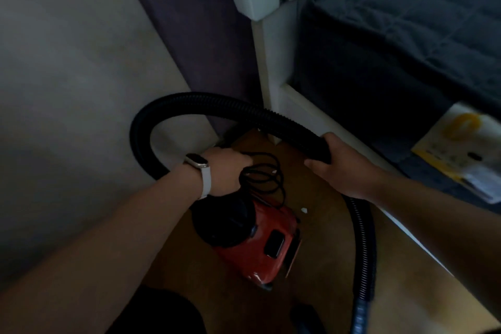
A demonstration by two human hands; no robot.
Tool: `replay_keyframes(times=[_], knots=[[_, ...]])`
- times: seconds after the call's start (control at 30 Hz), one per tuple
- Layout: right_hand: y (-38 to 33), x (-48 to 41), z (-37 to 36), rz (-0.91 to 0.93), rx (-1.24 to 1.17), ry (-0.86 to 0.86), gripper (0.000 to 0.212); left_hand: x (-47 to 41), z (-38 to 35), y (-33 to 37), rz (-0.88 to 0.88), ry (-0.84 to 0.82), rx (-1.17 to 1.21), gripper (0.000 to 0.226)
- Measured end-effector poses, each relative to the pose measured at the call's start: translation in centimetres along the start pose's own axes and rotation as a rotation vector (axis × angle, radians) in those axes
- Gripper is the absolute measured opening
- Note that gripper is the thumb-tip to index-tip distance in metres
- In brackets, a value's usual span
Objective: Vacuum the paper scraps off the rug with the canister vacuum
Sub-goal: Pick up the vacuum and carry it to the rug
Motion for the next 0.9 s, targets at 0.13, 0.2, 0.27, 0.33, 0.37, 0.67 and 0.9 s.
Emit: replay_keyframes(times=[0.13,0.2,0.27,0.33,0.37,0.67,0.9], knots=[[-0.9,1.8,0.6,0.006,0.114,-0.066,0.033,3.9,1.9,-1.7,0.1,-0.064,-0.029,0.01],[-1.3,2.6,1.1,0.002,0.15,-0.05,0.035,5.6,2.4,-1.8,0.109,-0.095,0.0,0.011],[-1.3,3.2,1.3,0.009,0.061,0.004,0.027,6.9,1.8,-2.0,0.098,-0.103,0.015,0.012],[-1.4,4.0,1.5,0.041,-0.016,0.059,0.02,7.7,0.4,-2.3,0.064,-0.097,0.043,0.018],[-1.3,4.3,1.4,0.053,-0.037,0.073,0.017,8.1,-0.6,-2.7,0.056,-0.096,0.063,0.025],[-2.1,4.6,0.4,0.018,-0.123,0.013,0.03,7.3,-5.7,-2.6,0.053,0.044,0.197,0.042],[-2.8,4.7,-0.7,0.082,-0.103,-0.111,0.026,6.8,-6.1,-4.0,0.192,0.082,0.242,0.079]])
Point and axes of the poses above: each hand's wrist, its own x-axis away from the middle knuckle, its own z-axis out of the back of the hand, y = z × x, the point moved 9 cm from there along -x, towards the middle knuckle, and after that the axes turned 9 degrees about x, right-handed, at the moved point
